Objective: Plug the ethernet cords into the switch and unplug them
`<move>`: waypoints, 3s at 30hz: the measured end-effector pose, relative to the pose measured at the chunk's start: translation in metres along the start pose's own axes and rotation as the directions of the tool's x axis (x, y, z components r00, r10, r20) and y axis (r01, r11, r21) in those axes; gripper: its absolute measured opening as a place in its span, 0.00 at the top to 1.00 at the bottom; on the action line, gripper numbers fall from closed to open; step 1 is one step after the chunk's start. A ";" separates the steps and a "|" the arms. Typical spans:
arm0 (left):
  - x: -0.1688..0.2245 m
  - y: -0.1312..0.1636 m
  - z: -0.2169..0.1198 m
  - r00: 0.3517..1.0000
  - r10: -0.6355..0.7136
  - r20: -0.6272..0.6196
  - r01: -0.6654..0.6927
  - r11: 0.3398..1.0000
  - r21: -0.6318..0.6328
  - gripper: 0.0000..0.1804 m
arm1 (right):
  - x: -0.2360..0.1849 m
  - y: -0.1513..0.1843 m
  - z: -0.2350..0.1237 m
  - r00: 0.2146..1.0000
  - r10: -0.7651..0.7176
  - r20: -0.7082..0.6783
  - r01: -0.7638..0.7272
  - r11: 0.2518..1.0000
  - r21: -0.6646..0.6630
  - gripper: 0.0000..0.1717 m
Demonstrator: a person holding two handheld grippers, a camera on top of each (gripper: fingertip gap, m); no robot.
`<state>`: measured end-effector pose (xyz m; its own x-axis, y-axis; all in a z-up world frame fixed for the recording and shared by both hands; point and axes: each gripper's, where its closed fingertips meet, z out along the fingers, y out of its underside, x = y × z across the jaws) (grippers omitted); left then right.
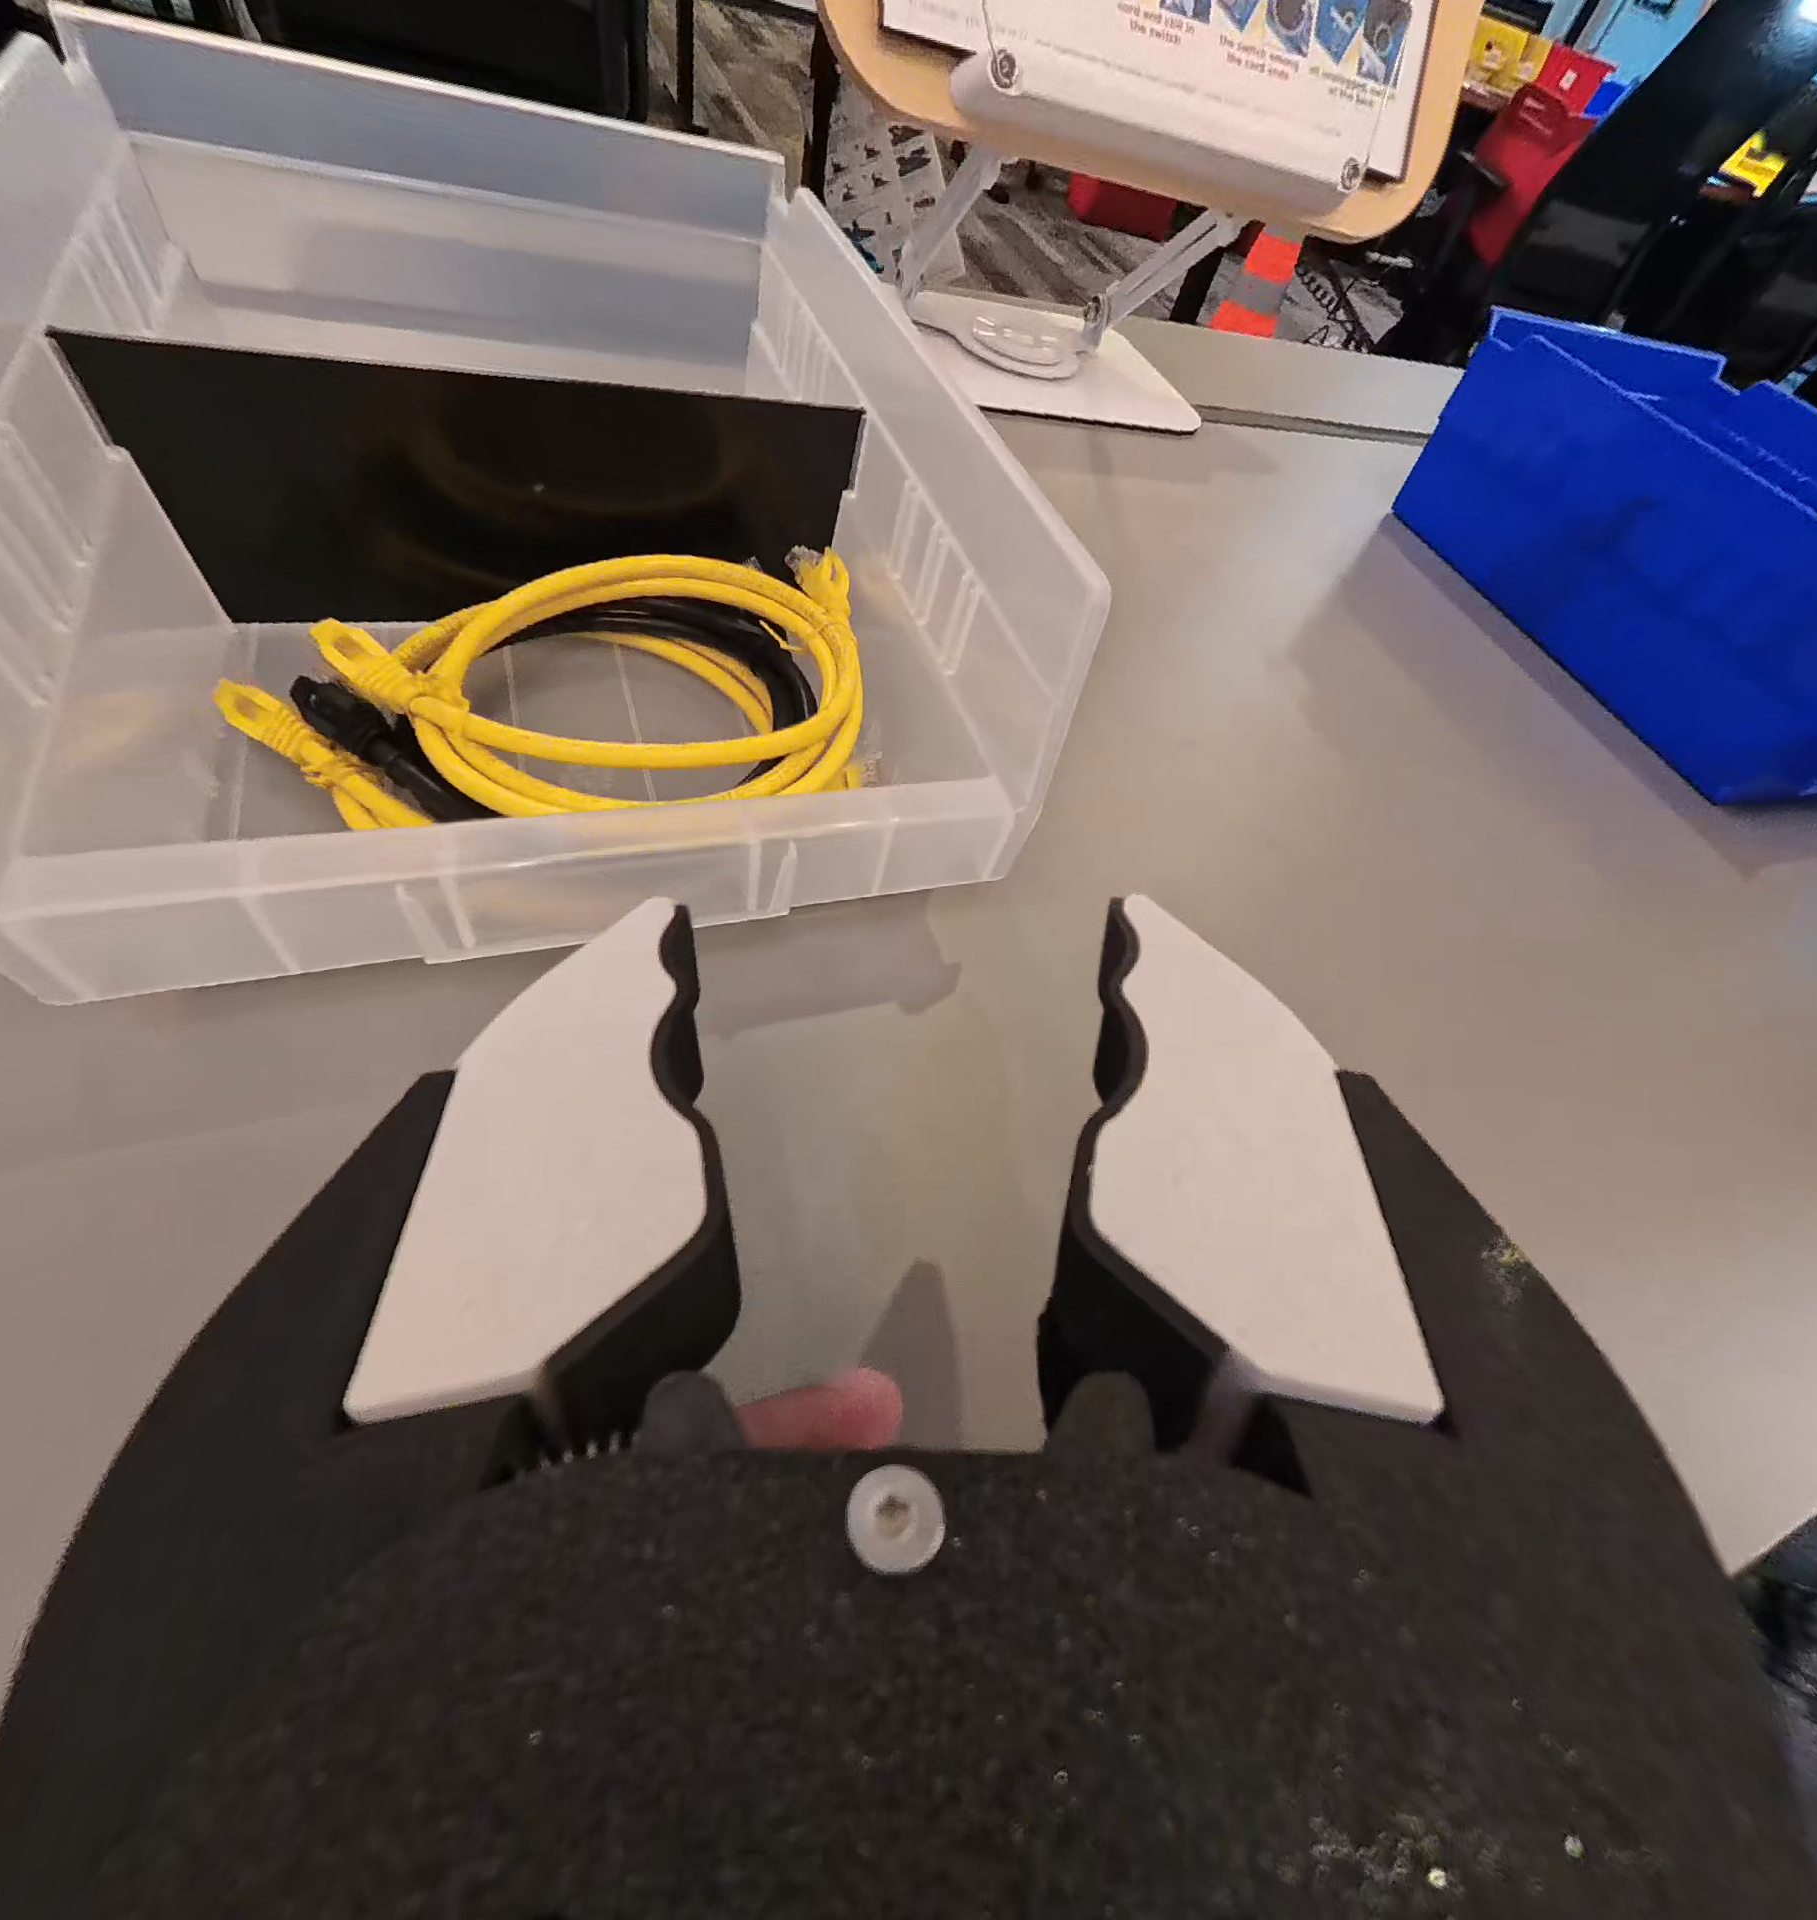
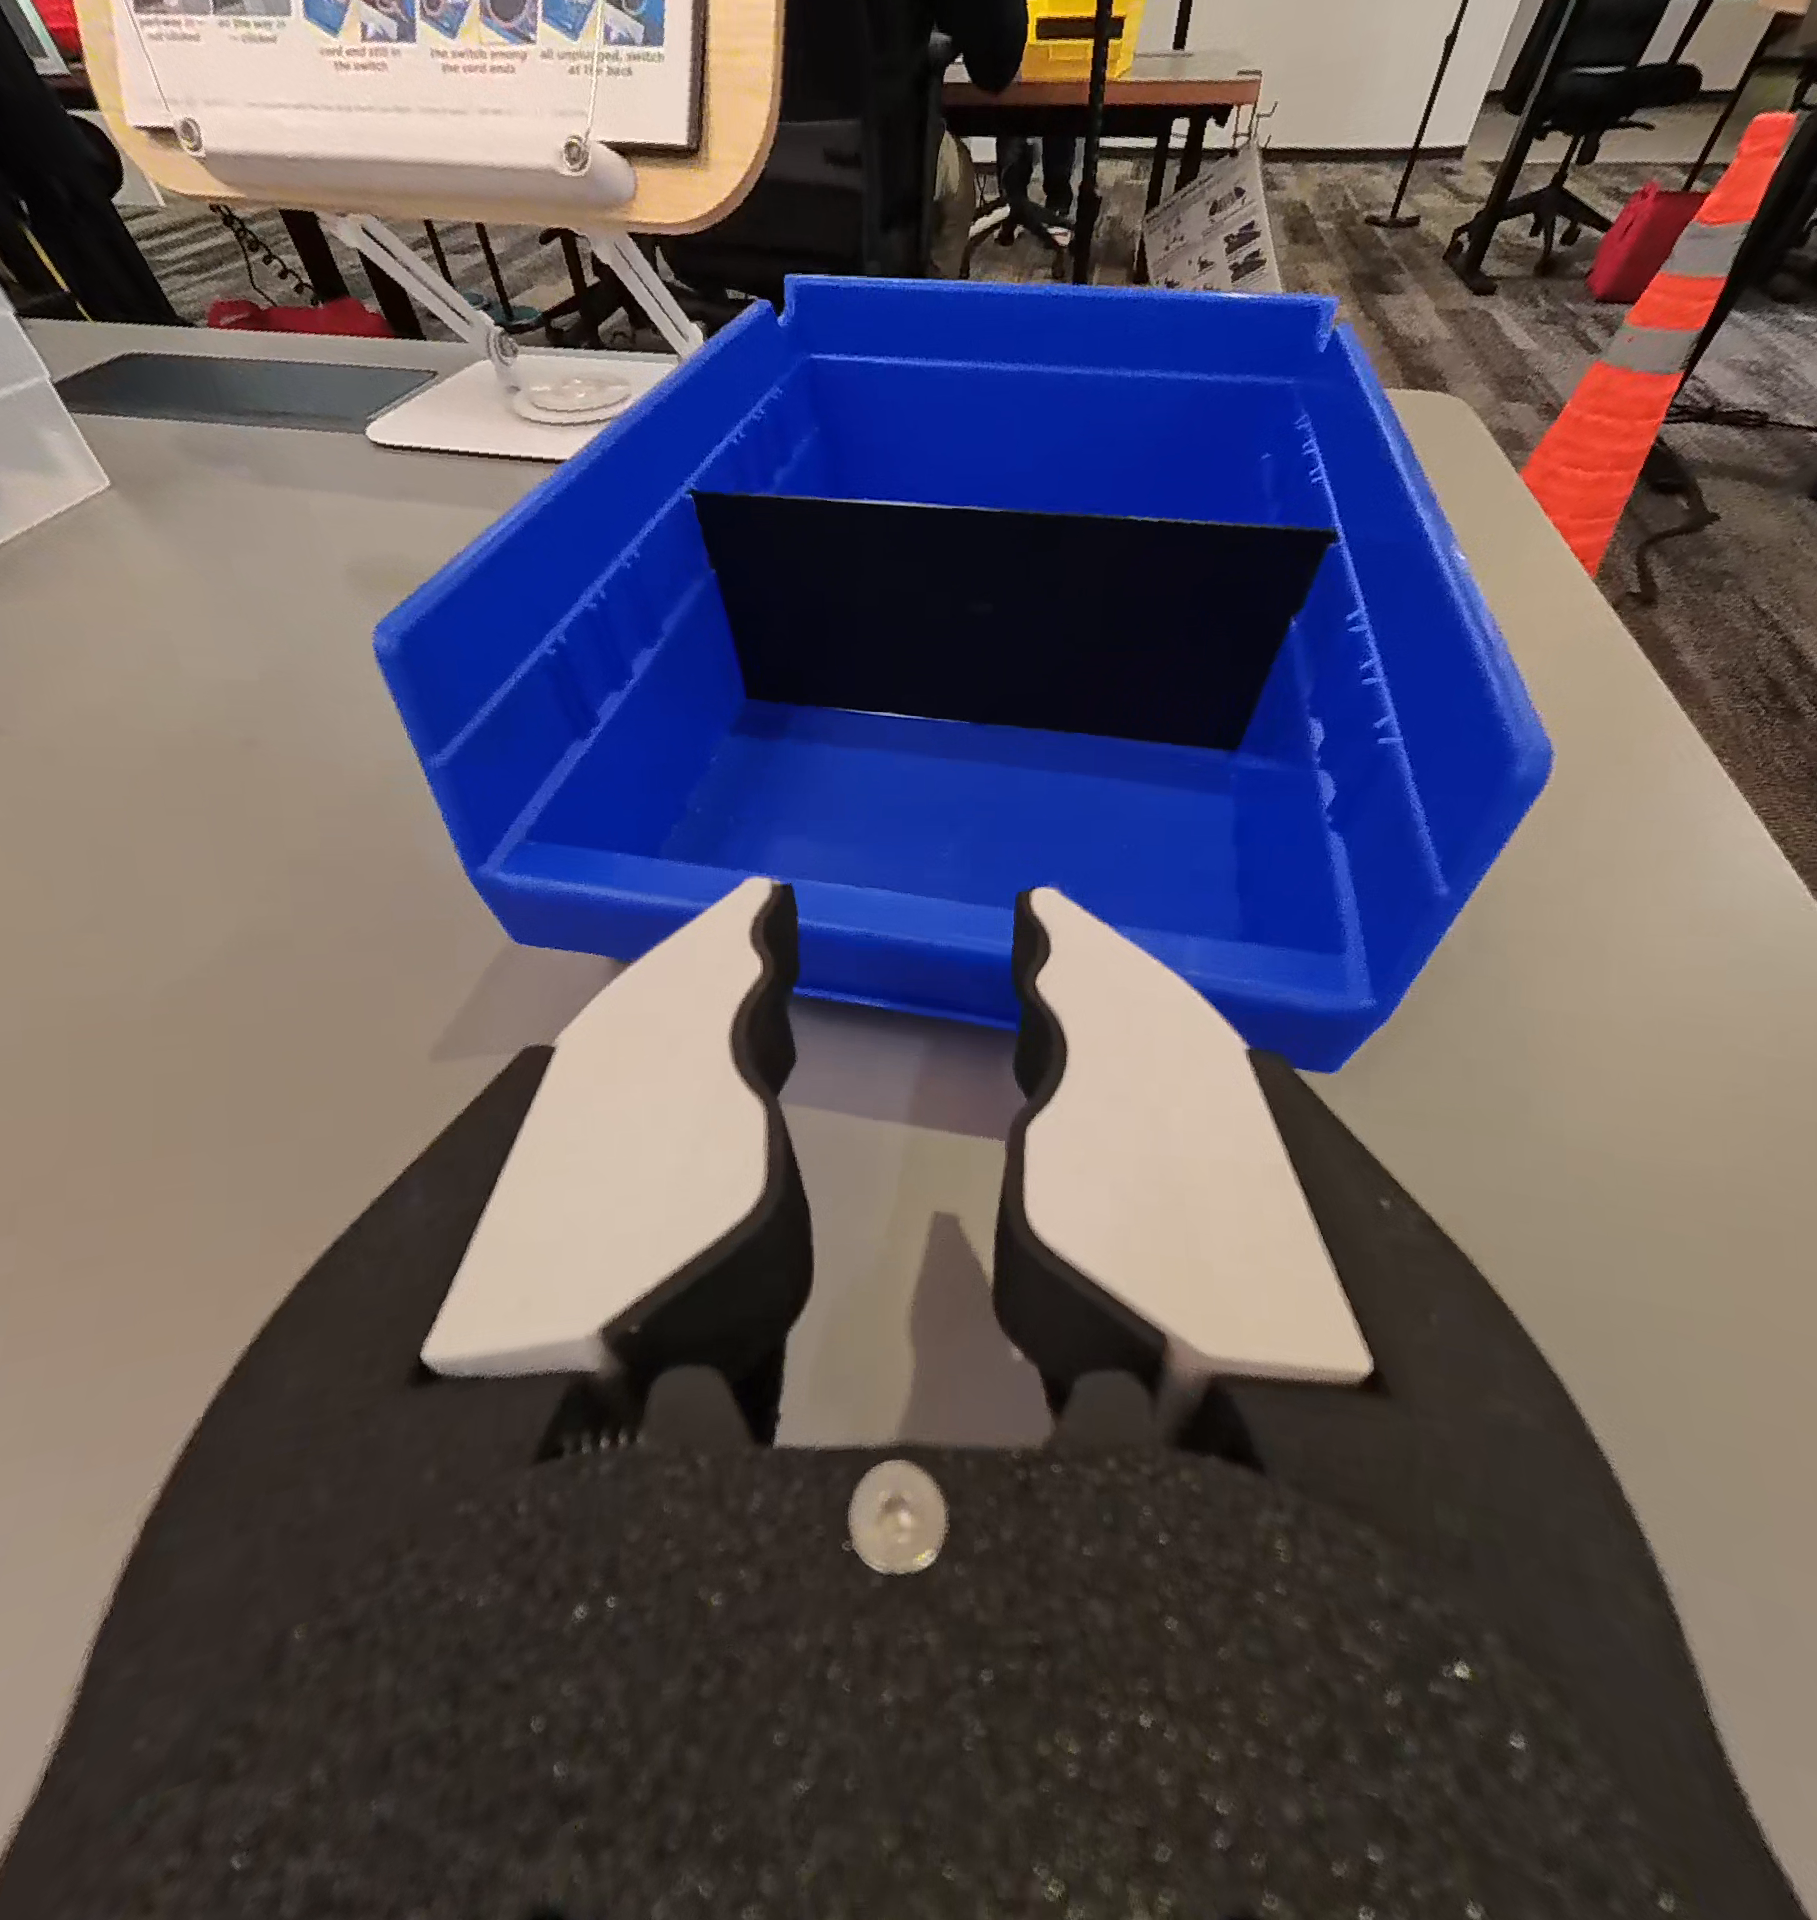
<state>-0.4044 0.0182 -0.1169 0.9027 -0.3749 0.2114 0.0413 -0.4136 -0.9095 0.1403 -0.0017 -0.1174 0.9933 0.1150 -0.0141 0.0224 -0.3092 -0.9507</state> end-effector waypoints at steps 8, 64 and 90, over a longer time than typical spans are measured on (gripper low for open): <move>-0.022 -0.096 0.041 0.987 0.147 0.065 -0.135 0.977 -0.167 0.58 | -0.017 -0.004 -0.001 0.998 -0.047 0.052 0.047 0.999 0.003 0.78; 0.190 -0.217 0.113 0.237 -0.462 -0.855 0.722 0.672 -0.163 0.69 | -0.292 -0.202 0.087 0.773 -0.574 0.272 0.350 0.742 0.571 0.71; 0.266 -0.164 0.118 -0.016 -0.537 -0.843 0.820 0.475 -0.318 0.69 | -0.267 -0.184 0.086 0.618 -0.768 0.168 0.540 0.570 0.620 0.85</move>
<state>-0.1202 0.0843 0.0465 -0.3975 -0.4715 0.7872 0.6240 -0.7679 -0.1449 -0.1386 0.1054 0.0347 0.5777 0.4670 0.6694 0.4784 0.4708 -0.7413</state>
